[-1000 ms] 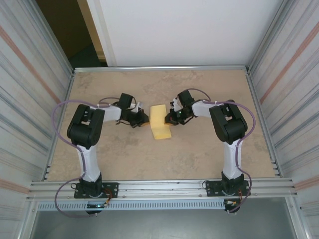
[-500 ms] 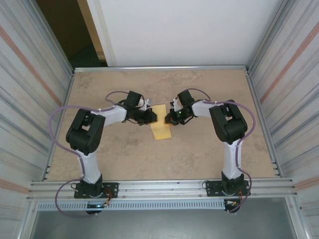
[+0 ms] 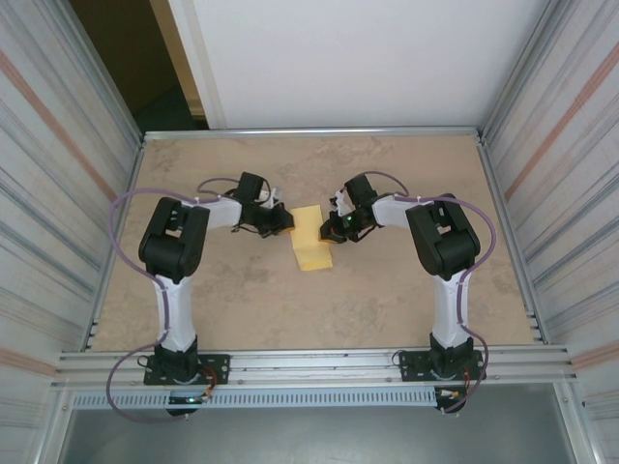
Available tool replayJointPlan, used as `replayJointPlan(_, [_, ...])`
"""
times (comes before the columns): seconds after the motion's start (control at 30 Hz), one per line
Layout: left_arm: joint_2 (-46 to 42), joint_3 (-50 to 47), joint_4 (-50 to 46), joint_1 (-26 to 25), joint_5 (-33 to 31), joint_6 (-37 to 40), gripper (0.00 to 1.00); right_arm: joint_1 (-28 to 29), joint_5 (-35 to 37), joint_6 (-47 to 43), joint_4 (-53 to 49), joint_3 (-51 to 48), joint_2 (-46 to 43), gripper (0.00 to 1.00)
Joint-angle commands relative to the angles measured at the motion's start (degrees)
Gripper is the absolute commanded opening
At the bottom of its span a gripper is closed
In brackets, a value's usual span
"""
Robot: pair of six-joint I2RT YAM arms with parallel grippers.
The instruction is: Fold a paper plane with a square sheet of paper (pick it up from the middle)
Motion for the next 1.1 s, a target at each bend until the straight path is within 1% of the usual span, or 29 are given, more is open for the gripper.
replayJointPlan(0.0, [-1.41,-0.69,-4.03,3.68,-5.43,1.53,0.09,-1.04,19.97,-2.85,-14.80,-6.68,9.67,0.00])
replayJointPlan(0.07, [-3.17,-0.77,-4.85,4.14,-4.97,2.44,0.09,-1.07,20.02,-2.89,-14.78,-6.62,9.58,0.00])
replayJointPlan(0.2, [-8.19,-2.35,-4.29,2.53,-2.16,3.63,0.09,-1.07,19.82,-2.78,-14.69,-6.79,9.63,0.00])
replayJointPlan(0.33, [-10.80,-5.38,0.38,0.03,0.61,2.06,0.09,-1.06,19.63,-2.87,-14.78,-6.92,9.71,0.00])
replayJointPlan(0.5, [-6.46,-2.76,2.26,-3.70,1.20,0.45,0.10,-0.94,20.10,-3.27,-14.86,-6.80,10.36,0.00])
replayJointPlan(0.63, [-1.96,1.17,1.79,-4.59,1.02,0.12,0.09,-1.00,20.27,-3.44,-14.95,-6.71,10.49,0.00])
replayJointPlan(0.8, [1.80,5.45,-1.42,-2.67,-2.43,-0.09,0.09,-0.99,20.46,-3.52,-14.91,-6.73,10.62,0.00])
replayJointPlan(0.87, [4.66,6.23,-2.33,-1.19,-3.91,-0.49,0.09,-1.00,20.46,-3.50,-14.87,-6.76,10.56,0.00])
replayJointPlan(1.07, [7.37,9.21,-6.58,2.81,-7.08,-0.34,0.09,-0.97,20.59,-3.47,-14.87,-6.85,10.47,0.00])
